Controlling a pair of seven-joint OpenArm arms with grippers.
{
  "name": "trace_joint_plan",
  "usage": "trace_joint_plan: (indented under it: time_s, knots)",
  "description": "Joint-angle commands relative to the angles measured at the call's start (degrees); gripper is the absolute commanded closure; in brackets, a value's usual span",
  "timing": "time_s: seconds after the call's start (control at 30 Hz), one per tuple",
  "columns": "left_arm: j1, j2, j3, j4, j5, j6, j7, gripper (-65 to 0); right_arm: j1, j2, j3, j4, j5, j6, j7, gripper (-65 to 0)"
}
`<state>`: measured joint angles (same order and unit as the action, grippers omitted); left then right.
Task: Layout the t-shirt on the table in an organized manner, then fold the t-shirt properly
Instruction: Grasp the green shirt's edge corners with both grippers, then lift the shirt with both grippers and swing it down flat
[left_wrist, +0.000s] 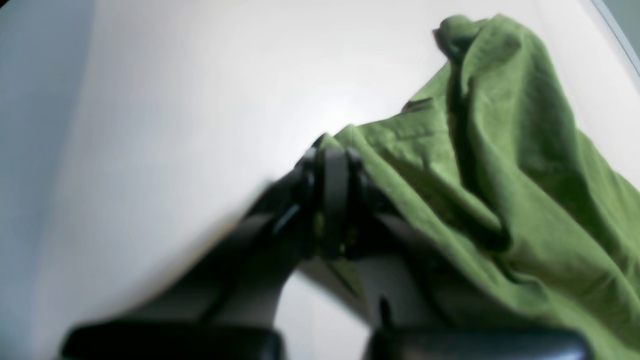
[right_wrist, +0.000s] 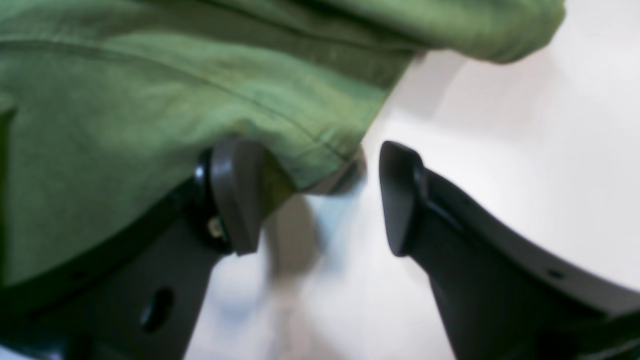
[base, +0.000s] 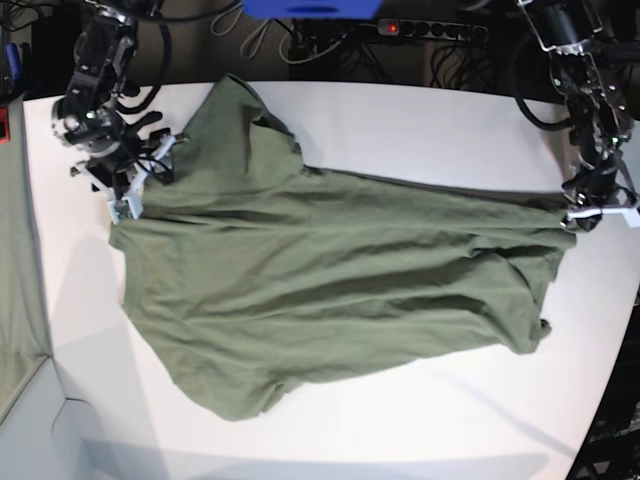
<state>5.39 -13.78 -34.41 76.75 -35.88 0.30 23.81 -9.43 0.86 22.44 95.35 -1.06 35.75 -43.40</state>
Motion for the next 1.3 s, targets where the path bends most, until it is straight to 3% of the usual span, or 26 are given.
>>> trace_joint_plan:
  time_s: [0.0,0.23,0.43,0.8,0.93,1.1,1.27]
  knots:
    - [-0.3,-0.9,-0.3,1.2,-0.1,-0.2,-1.2,0.0,0.5,0.4,0.0,0.1,0.8,-0.2,1.2,-34.3]
    - [0.5,-0.9,-0.4,1.2,-0.6,-0.2,-1.2,0.0,1.7,1.4,0.0,-6.2,0.8,-0.2,1.2,-19.5]
    - [0.5,-0.9,-0.4,1.9,-0.8,-0.2,-1.2,0.0,2.0,1.6,0.1,-3.9,0.8,-0.2,1.2,0.0]
    - [-0.3,4.7,-0.3,16.7,-0.8,-0.3,-1.2,0.0,6.9,4.7,0.3,11.5,0.8,-0.2,0.7,0.0]
    - [-4.1,5.1,-0.1,19.5,-0.7,-0.3,-1.2,0.0,10.9,5.9,0.3,14.7,0.8,-0.2,0.9,0.0]
    - [-12.1,4.5,5.4,18.7,-0.1,-0.2,-1.1,0.0,20.5,8.2,0.0,13.7,0.8,-0.2,0.7,0.0]
    - [-23.1,4.6,12.1,11.5,0.2,-0.1,-1.1,0.0,33.9,10.3,-0.9,5.4,0.8,-0.2,1.2,0.0]
